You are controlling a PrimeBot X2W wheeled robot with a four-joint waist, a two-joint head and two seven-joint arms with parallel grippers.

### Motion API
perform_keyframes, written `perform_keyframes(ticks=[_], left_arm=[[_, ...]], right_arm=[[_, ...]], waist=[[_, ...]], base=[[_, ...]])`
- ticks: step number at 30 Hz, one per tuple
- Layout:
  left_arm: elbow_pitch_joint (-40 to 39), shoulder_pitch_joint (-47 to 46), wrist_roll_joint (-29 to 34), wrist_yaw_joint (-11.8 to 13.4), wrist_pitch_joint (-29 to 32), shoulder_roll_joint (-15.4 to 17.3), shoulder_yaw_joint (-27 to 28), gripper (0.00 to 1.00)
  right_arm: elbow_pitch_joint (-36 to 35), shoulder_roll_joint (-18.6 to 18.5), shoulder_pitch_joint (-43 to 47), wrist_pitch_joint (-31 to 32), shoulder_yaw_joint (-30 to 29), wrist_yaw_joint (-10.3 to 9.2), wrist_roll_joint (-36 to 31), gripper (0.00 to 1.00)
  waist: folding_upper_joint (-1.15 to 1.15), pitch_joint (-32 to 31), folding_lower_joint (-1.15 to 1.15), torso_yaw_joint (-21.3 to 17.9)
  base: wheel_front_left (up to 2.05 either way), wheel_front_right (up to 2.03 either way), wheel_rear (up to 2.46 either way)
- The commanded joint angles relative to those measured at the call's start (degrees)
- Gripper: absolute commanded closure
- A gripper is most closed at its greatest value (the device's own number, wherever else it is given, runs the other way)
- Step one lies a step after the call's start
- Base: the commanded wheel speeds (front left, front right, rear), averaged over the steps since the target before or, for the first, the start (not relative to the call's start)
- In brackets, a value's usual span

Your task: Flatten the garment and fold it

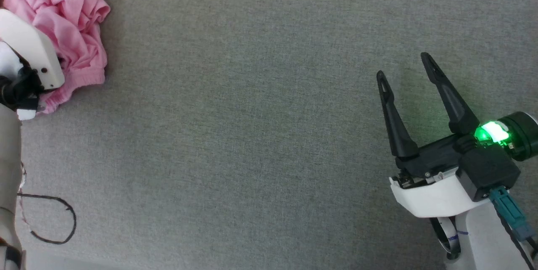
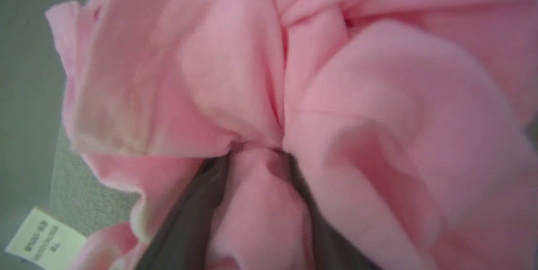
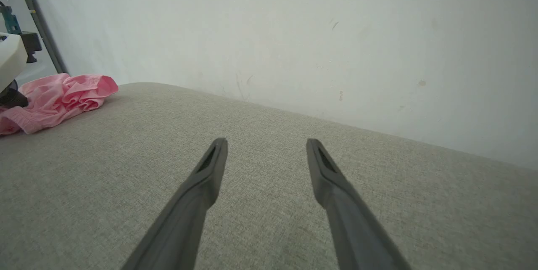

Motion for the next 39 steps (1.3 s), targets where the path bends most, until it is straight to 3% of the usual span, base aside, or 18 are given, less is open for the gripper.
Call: perform_keyframes(ticks=[1, 12, 19, 27, 39], left_arm=[[1.5, 3.6, -0.6, -0.7, 1.4, -2.7, -2.1, 1.0], [-9.2, 1.9, -8.9, -0.7, -2.3, 7.8, -9.5, 1.0], [-19.0, -0.7, -11.0, -0.7, -2.8, 11.7, -16.5, 1.0], [-31.9, -6.0, -11.9, -0.7, -3.0, 11.8, -25.7, 1.0], [-41.4, -10.6, -16.0, -0.7, -4.6, 5.6, -40.9, 1.0]], right_arm=[[0.1, 0.0, -0.9, -0.3, -0.1, -0.05, 0.0, 0.0], [1.7, 1.3, 1.6, -0.3, -2.1, -0.05, 0.8, 0.0], [2.0, 2.0, 4.7, -0.3, -3.7, -0.05, 2.1, 0.0], [2.2, 2.1, 6.7, -0.3, -4.7, -0.05, 4.7, 0.0], [3.0, 2.1, 7.6, -0.3, -5.2, -0.05, 8.1, 0.0]], waist=[[0.0, -0.9, 0.0, -0.1], [0.0, -9.8, 0.0, -0.3], [0.0, -15.7, 0.0, -1.7], [0.0, -19.4, 0.0, -6.2], [0.0, -20.0, 0.0, -16.4]], base=[[0.0, 0.0, 0.0], [0.0, 0.0, 0.0], [0.0, 0.0, 0.0], [0.0, 0.0, 0.0], [0.0, 0.0, 0.0]])
